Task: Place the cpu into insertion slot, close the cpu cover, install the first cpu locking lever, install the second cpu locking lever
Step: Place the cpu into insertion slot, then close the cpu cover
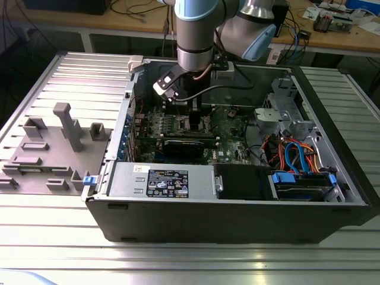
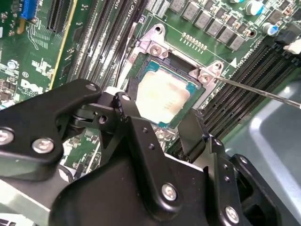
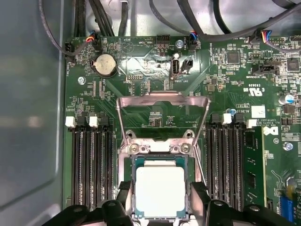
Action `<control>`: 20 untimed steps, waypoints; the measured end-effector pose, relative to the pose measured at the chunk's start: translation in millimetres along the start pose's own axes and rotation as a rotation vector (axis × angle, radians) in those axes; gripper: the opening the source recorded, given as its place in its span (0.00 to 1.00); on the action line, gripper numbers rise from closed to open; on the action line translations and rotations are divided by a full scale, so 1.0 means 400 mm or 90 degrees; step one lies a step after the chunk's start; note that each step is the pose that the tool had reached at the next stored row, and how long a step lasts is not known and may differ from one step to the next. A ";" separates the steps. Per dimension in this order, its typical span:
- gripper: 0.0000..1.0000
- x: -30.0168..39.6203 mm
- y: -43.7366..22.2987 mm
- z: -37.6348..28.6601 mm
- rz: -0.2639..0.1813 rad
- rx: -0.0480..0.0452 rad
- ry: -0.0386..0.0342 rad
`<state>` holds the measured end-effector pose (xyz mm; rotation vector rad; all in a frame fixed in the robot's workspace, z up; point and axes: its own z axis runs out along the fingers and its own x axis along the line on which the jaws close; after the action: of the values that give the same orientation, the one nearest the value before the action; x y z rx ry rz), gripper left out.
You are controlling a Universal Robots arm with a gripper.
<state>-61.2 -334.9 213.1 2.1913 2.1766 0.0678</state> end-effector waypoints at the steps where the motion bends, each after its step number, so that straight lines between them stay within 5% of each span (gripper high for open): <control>1: 0.53 0.000 0.001 -0.002 0.000 0.0027 -0.0001; 2: 0.41 0.000 0.003 -0.005 0.000 0.0086 0.0001; 7: 0.17 0.000 0.018 -0.011 0.000 0.0307 -0.0002; 8: 0.11 0.000 0.019 -0.011 0.000 0.0312 -0.0003; 20: 0.11 0.000 0.022 -0.013 0.000 0.0311 -0.0002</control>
<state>-52.9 -335.0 219.0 2.2161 2.2016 0.0144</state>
